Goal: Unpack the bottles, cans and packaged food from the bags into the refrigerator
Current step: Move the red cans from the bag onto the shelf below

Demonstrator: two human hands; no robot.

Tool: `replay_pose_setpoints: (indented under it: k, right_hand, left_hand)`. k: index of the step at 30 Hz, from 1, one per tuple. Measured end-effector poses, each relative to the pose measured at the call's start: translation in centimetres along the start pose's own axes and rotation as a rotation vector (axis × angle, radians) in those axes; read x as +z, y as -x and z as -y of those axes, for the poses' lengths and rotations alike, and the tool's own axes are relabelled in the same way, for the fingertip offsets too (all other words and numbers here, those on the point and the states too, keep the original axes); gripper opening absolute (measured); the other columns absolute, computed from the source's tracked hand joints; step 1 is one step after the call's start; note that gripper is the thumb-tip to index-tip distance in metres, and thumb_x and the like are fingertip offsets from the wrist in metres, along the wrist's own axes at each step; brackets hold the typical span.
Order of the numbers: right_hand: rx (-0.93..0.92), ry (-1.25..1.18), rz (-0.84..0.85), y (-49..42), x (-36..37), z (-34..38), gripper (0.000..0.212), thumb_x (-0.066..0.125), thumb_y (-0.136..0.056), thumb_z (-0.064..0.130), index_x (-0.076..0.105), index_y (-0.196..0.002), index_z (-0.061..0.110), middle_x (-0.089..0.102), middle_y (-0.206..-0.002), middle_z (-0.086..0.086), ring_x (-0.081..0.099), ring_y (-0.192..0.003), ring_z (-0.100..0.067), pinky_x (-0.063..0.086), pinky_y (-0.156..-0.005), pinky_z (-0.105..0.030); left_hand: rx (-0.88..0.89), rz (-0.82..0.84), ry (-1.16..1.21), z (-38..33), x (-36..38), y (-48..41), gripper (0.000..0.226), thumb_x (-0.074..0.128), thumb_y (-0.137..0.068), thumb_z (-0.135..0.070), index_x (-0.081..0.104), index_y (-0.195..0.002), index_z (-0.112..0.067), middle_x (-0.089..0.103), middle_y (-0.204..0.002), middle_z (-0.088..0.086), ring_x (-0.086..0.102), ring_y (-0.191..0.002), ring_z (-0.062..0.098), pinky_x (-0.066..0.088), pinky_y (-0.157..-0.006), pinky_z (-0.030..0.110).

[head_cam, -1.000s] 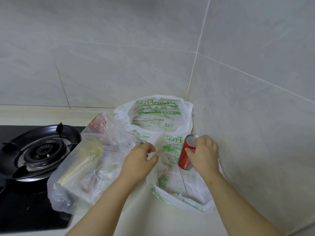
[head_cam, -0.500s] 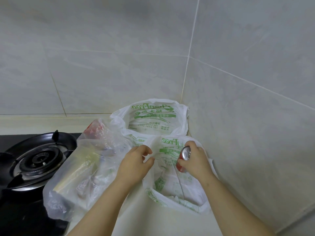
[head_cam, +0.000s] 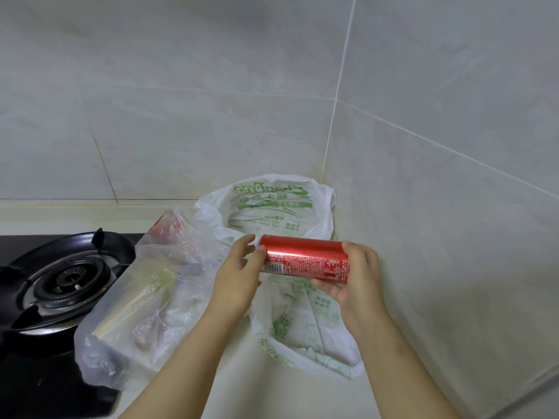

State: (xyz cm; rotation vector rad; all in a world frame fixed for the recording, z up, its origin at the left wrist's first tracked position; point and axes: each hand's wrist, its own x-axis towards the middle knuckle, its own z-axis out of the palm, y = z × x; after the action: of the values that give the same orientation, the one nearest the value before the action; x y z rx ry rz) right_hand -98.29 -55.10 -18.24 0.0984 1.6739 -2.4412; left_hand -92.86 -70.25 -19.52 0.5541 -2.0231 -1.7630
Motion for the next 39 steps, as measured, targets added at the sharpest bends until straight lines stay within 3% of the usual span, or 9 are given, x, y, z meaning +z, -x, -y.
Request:
replay_pose_setpoints:
  k: [4,7,11,18,23,27,32,39]
  right_hand:
    - [0.108,-0.004,0.044,0.5,1.8,-0.8,0.035,0.048,-0.092,0.036,0.052,-0.116,0.012,0.063,-0.107,-0.019,0.067,-0.085,-0.028,0.053,-0.052,-0.032]
    - [0.143,0.057,0.144,1.2,3.8,-1.5,0.034,0.045,-0.093,0.039,0.053,-0.112,0.012,0.065,-0.101,-0.019,0.068,-0.08,-0.027,0.053,-0.051,-0.033]
    - [0.175,0.156,0.282,2.7,7.0,-2.9,0.034,0.046,-0.093,0.04,0.052,-0.111,0.012,0.063,-0.102,-0.02,0.068,-0.081,-0.028,0.054,-0.052,-0.033]
    - [0.216,0.258,0.513,8.4,13.6,-6.5,0.029,0.047,-0.093,0.038,0.049,-0.109,0.015,0.064,-0.098,-0.018,0.068,-0.084,-0.029,0.055,-0.055,-0.033]
    - [0.298,0.315,0.727,15.8,18.9,-9.8,0.028,0.047,-0.093,0.037,0.052,-0.108,0.013,0.065,-0.097,-0.018,0.067,-0.083,-0.027,0.056,-0.052,-0.034]
    - [0.358,0.385,0.906,23.8,21.8,-12.8,0.018,0.048,-0.093,0.038,0.05,-0.096,0.02,0.061,-0.101,-0.019,0.066,-0.086,-0.029,0.058,-0.06,-0.04]
    - [0.44,0.463,1.159,35.3,23.1,-15.6,0.021,0.047,-0.093,0.039,0.048,-0.102,0.019,0.06,-0.102,-0.015,0.065,-0.089,-0.028,0.058,-0.064,-0.04]
    - [0.537,0.499,1.476,50.9,21.5,-18.5,0.024,0.046,-0.094,0.039,0.05,-0.102,0.017,0.062,-0.102,-0.015,0.066,-0.089,-0.026,0.058,-0.064,-0.039]
  left_hand:
    - [-0.106,0.039,0.154,-1.7,-1.6,1.3,0.022,0.048,-0.095,-0.031,0.052,-0.116,-0.027,0.058,-0.099,0.002,0.061,-0.088,0.017,0.059,-0.064,0.036]
    - [-0.144,-0.081,0.117,-1.7,-3.7,2.2,0.01,0.052,-0.093,-0.031,0.055,-0.098,-0.023,0.06,-0.087,0.005,0.063,-0.075,0.019,0.057,-0.056,0.034]
    - [-0.154,-0.243,0.072,-0.9,-7.3,3.8,0.017,0.049,-0.093,-0.031,0.054,-0.102,-0.017,0.061,-0.08,0.005,0.062,-0.069,0.016,0.049,-0.046,0.027]
    - [-0.185,-0.536,0.013,0.0,-15.8,8.9,0.016,0.05,-0.09,-0.032,0.058,-0.09,-0.018,0.059,-0.074,0.002,0.058,-0.064,0.015,0.041,-0.044,0.021]
    - [-0.22,-0.787,0.0,1.0,-22.8,15.9,0.018,0.047,-0.093,-0.034,0.057,-0.094,-0.019,0.059,-0.078,0.003,0.057,-0.068,0.014,0.04,-0.048,0.023]
    - [-0.252,-1.002,0.0,1.8,-28.0,23.9,0.019,0.046,-0.093,-0.032,0.056,-0.098,-0.016,0.055,-0.076,0.001,0.053,-0.065,0.012,0.037,-0.047,0.022]
    - [-0.304,-1.245,0.021,3.1,-33.1,35.6,0.015,0.048,-0.092,-0.032,0.056,-0.089,-0.019,0.057,-0.078,0.005,0.057,-0.068,0.017,0.038,-0.048,0.024]
    - [-0.396,-1.53,-0.023,3.0,-35.9,52.3,0.023,0.047,-0.091,-0.036,0.056,-0.093,-0.015,0.059,-0.081,0.007,0.058,-0.073,0.019,0.042,-0.052,0.027]
